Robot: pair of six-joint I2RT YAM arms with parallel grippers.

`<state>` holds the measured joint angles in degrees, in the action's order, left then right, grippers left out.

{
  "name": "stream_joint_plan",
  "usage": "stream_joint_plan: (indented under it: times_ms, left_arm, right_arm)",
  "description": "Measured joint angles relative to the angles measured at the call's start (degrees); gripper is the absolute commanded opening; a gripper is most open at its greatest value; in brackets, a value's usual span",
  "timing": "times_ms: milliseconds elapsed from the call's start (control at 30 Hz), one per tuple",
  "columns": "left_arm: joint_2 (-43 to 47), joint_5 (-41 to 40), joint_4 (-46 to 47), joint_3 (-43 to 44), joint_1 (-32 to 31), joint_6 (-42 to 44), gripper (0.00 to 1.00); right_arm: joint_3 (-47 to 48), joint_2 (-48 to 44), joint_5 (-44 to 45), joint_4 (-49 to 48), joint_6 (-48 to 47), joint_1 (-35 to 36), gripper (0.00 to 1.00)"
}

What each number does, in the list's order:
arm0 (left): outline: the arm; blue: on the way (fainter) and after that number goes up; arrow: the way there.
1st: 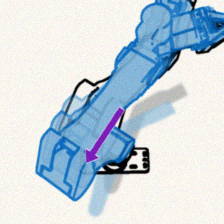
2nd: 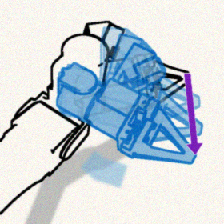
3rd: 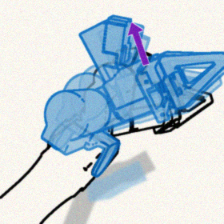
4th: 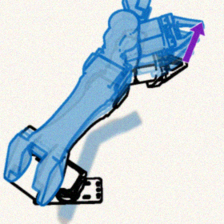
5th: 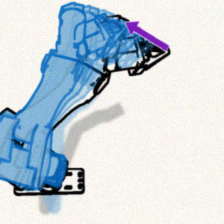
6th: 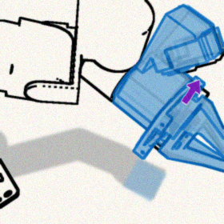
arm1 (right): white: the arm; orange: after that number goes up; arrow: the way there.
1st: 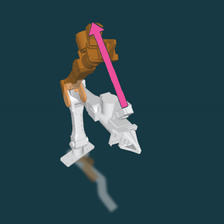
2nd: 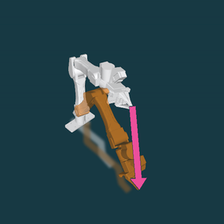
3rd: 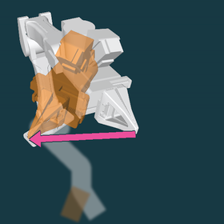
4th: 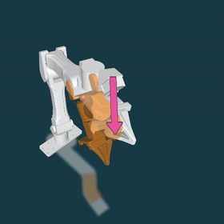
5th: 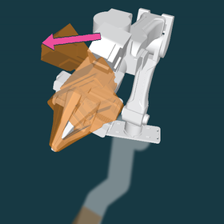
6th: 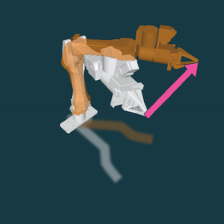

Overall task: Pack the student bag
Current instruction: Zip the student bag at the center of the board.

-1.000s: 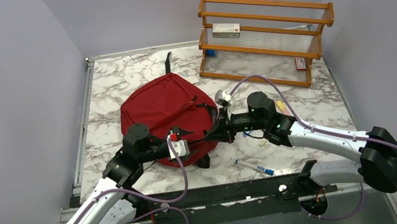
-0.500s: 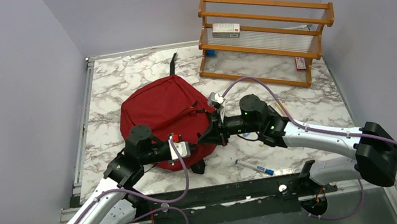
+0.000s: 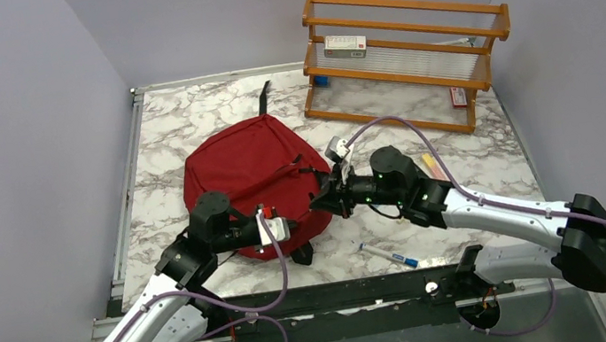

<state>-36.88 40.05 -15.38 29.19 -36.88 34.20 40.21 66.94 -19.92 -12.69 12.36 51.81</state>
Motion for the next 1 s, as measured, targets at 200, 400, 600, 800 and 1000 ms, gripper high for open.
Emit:
stream_joint_plan:
  times_ms: [200,400,600,800,1000]
  left_arm:
    - [1.0,-1.8,-2.3,0.4,0.0,1.4,0.0]
    - [1.0,-2.8,-5.1,0.7,-0.1,2.5,0.0]
    - [1.7,-3.5,-7.7,1.1,-0.3,3.2,0.0]
    - [1.7,-4.4,-8.5,1.5,-0.3,3.7,0.02]
    - [1.7,-4.7,-10.6,2.3,-0.3,3.6,0.53]
  right_arm:
    - [0.0,-1.5,8.4,3.1,-1.7,-0.1,0.01]
    - [0.0,-1.0,16.1,5.6,-3.3,-0.2,0.01]
    - [0.9,1.4,24.7,7.0,-4.6,-0.6,0.01]
    - [3.1,4.1,29.2,8.2,-5.6,-0.7,0.01]
    - [3.5,4.4,24.7,8.1,-9.7,-1.7,0.01]
